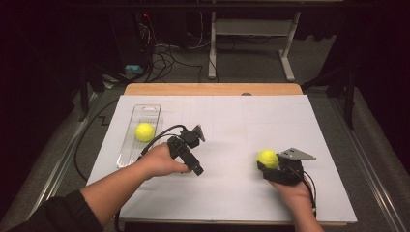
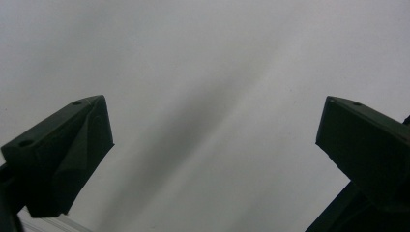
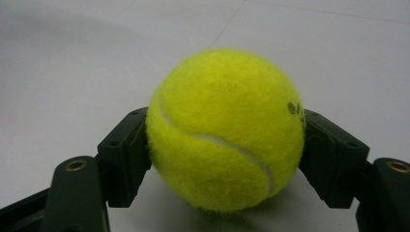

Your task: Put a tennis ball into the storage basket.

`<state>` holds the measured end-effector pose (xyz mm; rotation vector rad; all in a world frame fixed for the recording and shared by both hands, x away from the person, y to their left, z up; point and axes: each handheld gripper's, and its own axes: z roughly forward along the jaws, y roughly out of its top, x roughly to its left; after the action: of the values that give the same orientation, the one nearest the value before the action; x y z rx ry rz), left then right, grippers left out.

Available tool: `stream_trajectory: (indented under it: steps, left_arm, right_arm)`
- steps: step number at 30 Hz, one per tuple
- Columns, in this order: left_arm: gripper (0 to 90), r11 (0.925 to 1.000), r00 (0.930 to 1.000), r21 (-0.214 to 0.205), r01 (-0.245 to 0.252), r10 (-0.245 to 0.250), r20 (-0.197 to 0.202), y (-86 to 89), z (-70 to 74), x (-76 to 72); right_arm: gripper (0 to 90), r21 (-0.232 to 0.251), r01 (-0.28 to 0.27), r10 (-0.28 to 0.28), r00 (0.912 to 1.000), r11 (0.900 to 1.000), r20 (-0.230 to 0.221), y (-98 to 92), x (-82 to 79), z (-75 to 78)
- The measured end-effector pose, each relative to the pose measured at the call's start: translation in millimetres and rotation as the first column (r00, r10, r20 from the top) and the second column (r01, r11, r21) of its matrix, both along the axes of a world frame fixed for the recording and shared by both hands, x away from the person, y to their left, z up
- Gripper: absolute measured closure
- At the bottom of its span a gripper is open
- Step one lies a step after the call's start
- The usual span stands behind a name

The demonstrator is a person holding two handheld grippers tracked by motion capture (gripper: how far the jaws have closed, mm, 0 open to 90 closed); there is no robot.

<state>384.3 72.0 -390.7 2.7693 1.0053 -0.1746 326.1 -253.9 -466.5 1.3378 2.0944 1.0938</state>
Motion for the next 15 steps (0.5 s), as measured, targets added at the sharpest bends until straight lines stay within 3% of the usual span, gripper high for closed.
stream_trajectory:
  steps: [15]
  left_arm:
    - [0.7,1.0000,1.0000,0.006,-0.005,0.005,0.007,0.9,1.2,-0.5]
  right_arm:
    - [27.1,0.003,-0.004,0.004,0.9998,1.0000,0.020,-0.4,-2.2,2.2]
